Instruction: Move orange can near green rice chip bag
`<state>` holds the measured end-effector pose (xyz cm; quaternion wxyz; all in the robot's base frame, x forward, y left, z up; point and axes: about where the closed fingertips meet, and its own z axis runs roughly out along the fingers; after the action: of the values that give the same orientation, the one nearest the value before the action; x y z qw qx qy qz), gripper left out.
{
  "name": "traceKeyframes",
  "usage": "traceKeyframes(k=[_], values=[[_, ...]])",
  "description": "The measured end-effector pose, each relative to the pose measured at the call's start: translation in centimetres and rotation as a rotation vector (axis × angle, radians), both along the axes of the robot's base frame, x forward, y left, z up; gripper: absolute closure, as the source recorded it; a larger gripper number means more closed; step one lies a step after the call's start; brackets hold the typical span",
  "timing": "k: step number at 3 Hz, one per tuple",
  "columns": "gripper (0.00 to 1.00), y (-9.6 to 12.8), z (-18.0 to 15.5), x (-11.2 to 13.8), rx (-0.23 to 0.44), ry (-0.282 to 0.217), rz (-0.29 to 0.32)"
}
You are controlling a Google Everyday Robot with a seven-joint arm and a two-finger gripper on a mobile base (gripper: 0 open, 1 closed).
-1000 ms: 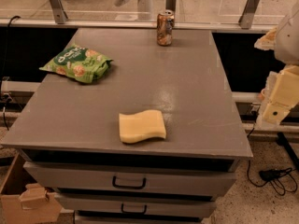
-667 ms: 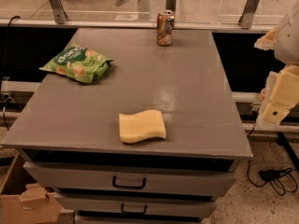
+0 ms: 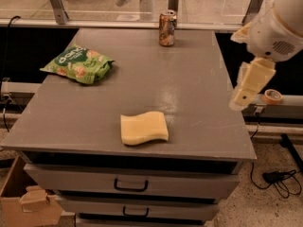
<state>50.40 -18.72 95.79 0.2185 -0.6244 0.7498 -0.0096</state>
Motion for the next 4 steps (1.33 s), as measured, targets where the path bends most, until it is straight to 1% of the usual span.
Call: traceKeyframes(k=[1,2,3,4], values=[[0.00,2.8,0.3,5.0,0.049,-0.094,0.050],[0.00,2.8,0.3,5.0,0.049,-0.094,0.050],[0.00,3.4,0.1,5.2,0.083,-0.094,0.036],[0.00,4.3,-1.1,8.3,0.174,-0.114,-0.009]])
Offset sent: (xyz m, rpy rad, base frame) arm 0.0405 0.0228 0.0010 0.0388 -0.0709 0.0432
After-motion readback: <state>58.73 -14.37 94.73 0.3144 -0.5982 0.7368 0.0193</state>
